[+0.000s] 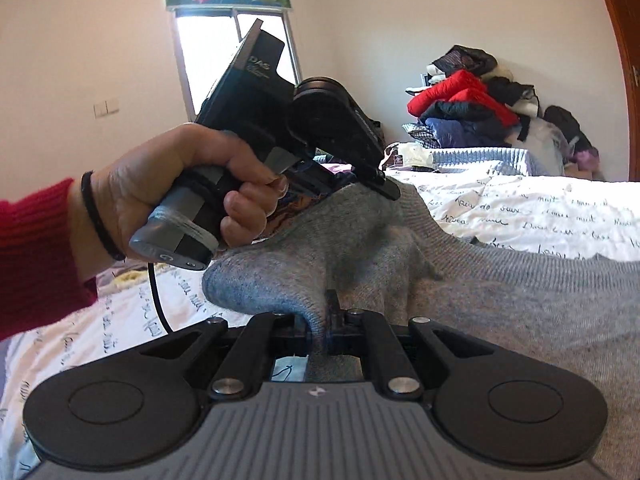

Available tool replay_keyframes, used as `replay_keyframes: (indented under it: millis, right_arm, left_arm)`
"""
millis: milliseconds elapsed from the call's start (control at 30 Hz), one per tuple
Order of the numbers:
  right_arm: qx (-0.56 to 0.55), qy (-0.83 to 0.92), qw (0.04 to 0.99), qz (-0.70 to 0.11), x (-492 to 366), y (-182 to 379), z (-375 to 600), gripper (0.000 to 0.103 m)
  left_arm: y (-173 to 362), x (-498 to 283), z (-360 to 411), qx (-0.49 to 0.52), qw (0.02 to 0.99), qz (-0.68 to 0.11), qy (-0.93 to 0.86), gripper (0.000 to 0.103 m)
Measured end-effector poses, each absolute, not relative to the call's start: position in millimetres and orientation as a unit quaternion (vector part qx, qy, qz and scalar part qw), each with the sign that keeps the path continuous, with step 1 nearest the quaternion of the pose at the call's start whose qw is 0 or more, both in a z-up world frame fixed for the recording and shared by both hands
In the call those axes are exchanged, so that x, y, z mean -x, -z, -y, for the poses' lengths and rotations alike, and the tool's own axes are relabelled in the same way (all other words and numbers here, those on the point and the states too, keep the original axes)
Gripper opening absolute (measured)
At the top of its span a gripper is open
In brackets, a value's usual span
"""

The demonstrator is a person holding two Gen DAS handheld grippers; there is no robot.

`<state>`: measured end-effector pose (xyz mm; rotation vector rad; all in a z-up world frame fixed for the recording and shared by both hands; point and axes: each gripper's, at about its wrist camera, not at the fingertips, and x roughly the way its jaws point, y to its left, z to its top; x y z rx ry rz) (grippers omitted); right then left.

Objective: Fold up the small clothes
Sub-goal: 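Lift the grasped sweater edge with both grippers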

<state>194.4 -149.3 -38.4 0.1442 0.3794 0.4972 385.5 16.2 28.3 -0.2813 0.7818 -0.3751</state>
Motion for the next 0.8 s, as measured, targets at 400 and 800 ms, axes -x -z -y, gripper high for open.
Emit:
replay_keyframes:
  millis: [400, 800]
  right_arm:
    - [-0.221, -0.247, 0.927, -0.176, -172, 39, 218, 0.006]
    - [-0.264, -0.238, 0.921, -0.162, -153, 42, 257, 0.006]
  left_arm:
    - [-55, -361, 42, 0.116, 0.902, -0.356, 0.213, 0.011]
    - [-65, -338, 102, 0.096, 0.902, -0.347, 0.238, 0.010]
